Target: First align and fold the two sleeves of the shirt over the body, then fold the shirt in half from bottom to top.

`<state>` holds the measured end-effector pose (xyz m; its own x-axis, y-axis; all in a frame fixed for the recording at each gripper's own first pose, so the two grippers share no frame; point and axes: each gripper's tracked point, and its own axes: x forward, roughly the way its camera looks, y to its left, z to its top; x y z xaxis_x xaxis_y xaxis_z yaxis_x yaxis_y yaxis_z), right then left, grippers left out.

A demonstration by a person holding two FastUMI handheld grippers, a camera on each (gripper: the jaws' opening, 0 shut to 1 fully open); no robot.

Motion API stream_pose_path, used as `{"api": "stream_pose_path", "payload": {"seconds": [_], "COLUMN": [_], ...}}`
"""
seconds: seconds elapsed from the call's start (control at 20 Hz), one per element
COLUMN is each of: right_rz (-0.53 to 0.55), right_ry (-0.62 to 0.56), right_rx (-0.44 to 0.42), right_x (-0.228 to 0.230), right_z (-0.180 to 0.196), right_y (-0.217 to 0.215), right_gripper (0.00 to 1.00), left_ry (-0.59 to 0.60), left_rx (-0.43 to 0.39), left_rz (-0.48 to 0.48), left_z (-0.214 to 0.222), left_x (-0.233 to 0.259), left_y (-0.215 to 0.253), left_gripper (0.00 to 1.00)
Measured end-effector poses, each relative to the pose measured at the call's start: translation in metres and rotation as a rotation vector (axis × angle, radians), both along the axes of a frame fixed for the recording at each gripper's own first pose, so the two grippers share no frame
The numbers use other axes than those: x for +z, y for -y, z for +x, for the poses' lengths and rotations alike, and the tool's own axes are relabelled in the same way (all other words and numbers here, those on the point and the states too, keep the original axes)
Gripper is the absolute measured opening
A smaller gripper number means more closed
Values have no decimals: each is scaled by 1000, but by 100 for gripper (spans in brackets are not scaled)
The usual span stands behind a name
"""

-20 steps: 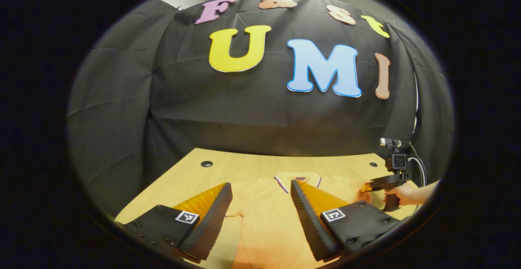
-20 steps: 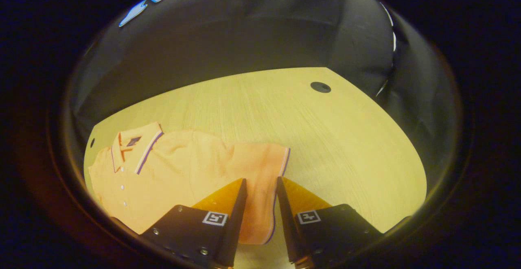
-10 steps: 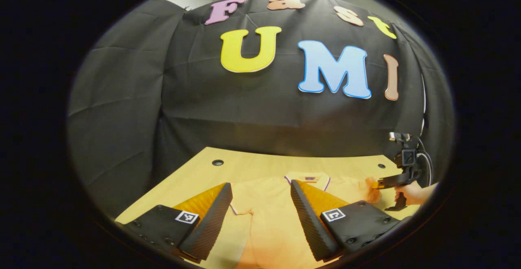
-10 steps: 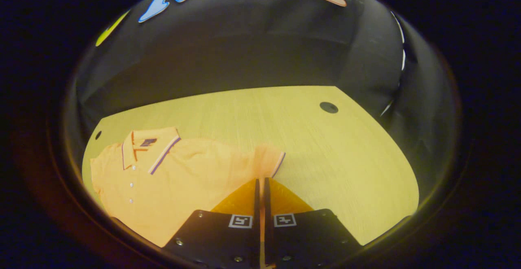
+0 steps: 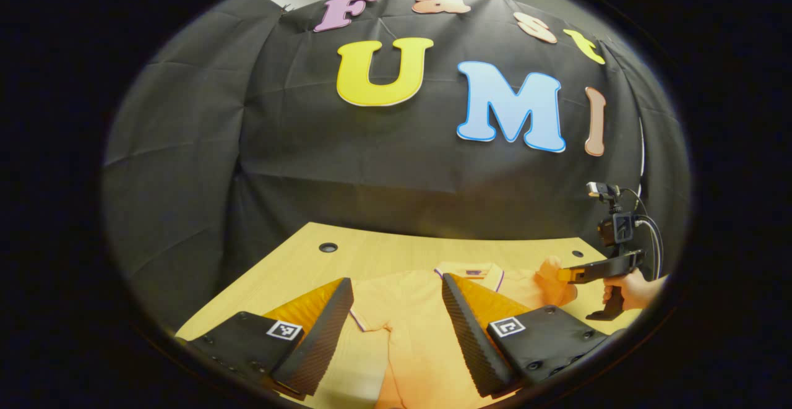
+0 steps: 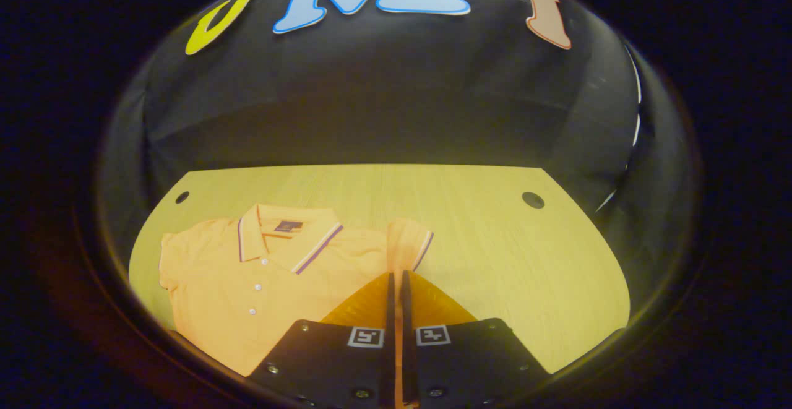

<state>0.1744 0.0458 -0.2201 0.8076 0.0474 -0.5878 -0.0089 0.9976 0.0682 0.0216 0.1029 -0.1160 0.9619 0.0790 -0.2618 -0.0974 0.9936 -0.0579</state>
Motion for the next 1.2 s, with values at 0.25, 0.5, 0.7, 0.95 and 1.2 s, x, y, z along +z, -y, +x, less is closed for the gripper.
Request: {"api": "stream_pose_path", "payload": {"seconds": [0.25,0.5,0.7,0.95,1.2], "right_rz": [-27,-18,-12,25,30], "right_ry": [-40,-77,-54,39,136], "right_rx": [35,32,68,93,108], "right_x": [-10,-16,-5,34,76], "right_z": [-2,-3,-11,-36,-74], "right_y": [-35,-42,-43,-43,-38], "right_gripper": [5,9,26,87,97], "left_ry": [-35,-52,-55,-90,-163], "left_rx": [-32,10,51,98,135], "left_rz": [-22,-20,-21,9,5], "left_z": [17,32,45,64,94], "left_x": [-23,-38,-49,-74,-107], "left_y": [-25,-52,-64,-81,-100], "left_gripper": [95,94,94,94,94]}}
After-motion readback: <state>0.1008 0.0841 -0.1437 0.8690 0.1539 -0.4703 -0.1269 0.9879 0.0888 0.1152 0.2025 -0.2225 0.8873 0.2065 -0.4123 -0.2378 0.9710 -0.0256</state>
